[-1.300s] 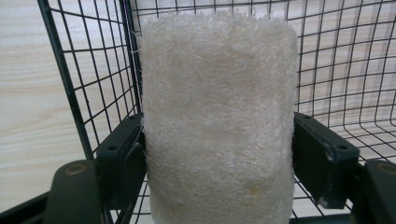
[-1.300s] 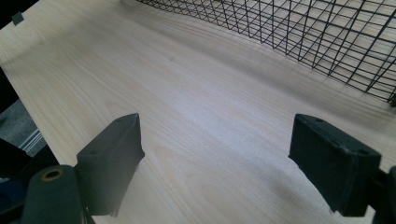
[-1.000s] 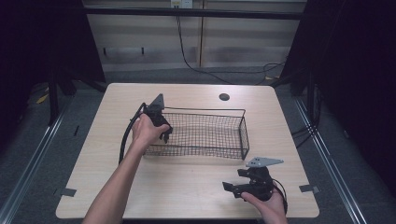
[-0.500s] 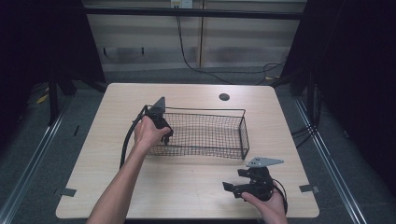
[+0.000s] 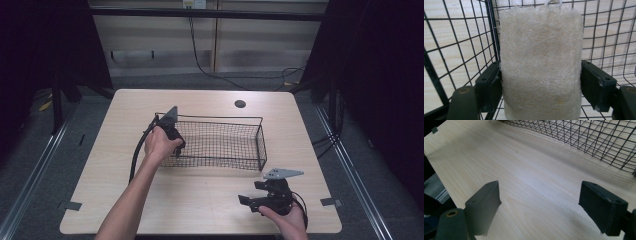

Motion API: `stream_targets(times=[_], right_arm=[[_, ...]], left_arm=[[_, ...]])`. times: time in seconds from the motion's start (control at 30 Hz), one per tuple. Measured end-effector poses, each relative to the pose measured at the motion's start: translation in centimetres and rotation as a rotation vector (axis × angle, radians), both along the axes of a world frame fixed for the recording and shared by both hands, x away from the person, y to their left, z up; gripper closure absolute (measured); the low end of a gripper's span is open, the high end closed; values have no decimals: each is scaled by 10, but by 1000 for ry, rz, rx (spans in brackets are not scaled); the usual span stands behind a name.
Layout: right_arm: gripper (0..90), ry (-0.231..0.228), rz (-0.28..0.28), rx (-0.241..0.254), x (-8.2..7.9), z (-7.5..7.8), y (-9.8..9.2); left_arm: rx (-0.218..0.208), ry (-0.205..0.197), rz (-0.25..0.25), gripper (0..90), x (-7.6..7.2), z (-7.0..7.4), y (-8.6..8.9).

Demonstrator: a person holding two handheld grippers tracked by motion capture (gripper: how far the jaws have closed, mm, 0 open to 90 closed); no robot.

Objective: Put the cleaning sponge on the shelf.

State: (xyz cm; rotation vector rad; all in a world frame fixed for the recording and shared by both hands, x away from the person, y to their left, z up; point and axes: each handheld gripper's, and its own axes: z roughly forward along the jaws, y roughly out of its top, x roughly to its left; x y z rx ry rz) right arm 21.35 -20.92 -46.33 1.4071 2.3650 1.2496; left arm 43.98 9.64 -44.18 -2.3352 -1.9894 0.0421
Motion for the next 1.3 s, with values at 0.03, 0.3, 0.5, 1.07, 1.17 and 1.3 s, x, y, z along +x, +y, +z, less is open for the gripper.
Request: stream_targets(times=[0.03, 0.3, 0.5, 1.07, 1.17, 1.3], right_arm=[[168, 0, 0, 0, 0, 0, 0], [168, 5, -2, 3, -1, 1, 0], [168, 4, -2, 4, 0, 1, 0], [165, 3, -6, 2, 0, 1, 0], [165, 3, -7, 1, 0, 1, 0], [165, 3, -6, 1, 0, 1, 0]], left_arm=[[0, 0, 0, 260, 0, 0, 0], [-17, 10, -12, 255, 0, 0, 0], [-38, 14, -8, 245, 0, -1, 1], [-108, -4, -26, 197, -2, 5, 3], [-115, -7, -23, 193, -2, 7, 3], [-130, 1, -37, 193, -2, 9, 4]])
